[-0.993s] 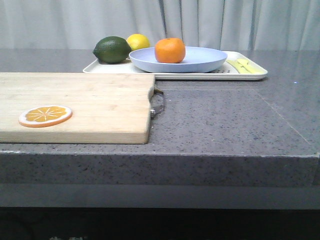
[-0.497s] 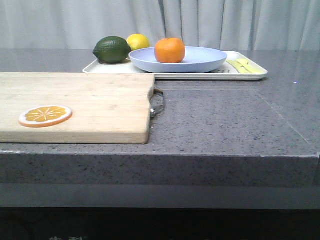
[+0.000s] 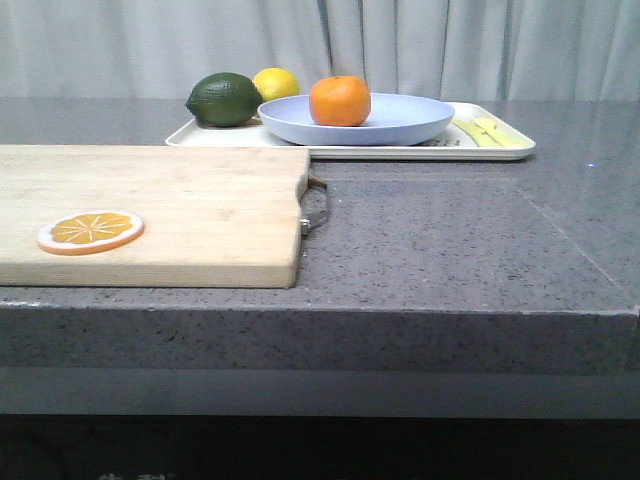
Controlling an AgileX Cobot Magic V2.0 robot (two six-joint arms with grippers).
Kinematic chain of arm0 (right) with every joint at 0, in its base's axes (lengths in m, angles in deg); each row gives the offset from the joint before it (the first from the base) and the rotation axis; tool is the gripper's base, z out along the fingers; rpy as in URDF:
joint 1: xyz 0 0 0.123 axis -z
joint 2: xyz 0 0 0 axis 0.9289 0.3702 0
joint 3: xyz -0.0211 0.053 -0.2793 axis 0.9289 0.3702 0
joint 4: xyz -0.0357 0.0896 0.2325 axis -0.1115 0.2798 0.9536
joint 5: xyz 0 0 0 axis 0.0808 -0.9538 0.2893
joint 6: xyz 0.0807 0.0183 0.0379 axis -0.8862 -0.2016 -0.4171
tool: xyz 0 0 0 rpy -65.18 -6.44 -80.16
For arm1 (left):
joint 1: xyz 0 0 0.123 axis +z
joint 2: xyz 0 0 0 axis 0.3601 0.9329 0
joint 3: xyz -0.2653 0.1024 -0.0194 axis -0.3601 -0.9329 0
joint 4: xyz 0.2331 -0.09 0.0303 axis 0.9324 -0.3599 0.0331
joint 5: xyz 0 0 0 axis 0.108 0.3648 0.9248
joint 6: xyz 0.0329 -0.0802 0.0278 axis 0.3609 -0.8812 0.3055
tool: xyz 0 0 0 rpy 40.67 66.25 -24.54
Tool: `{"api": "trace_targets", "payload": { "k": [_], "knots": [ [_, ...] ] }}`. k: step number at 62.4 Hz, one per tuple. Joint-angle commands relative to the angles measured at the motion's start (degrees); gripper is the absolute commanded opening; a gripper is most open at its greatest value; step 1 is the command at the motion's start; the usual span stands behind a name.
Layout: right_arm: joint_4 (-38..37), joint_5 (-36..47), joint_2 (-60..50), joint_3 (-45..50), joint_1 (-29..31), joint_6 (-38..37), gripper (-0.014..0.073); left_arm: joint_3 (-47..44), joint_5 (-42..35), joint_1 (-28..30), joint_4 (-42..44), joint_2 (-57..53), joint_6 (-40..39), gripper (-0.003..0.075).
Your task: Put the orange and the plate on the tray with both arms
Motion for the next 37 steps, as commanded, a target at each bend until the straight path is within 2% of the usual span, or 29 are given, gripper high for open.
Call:
{"api": "trace_targets", "payload": {
  "k": [1, 9, 19, 37],
  "knots": [
    [-0.92, 14.85, -4.09, 6.05, 2.31, 0.13, -0.0068, -0.32, -4.78, 0.18, -0.04, -1.16, -0.53, -0.0018],
    [-0.92, 24.73, -9.68, 15.35, 4.48, 0.13, -0.0068, -0.32, -4.78, 0.18, -0.04, -1.16, -0.53, -0.0018],
    [-0.92, 32.43, -13.17, 22.36, 5.14, 0.13, -0.0068, -0.32, -4.78, 0.18, -0.04, -1.16, -0.53, -0.0018],
    [-0.92, 30.91, -13.17, 22.19, 5.14, 0.08, -0.0068, -0.32, -4.78, 0.18, -0.04, -1.16, -0.53, -0.0018]
  ]
}}
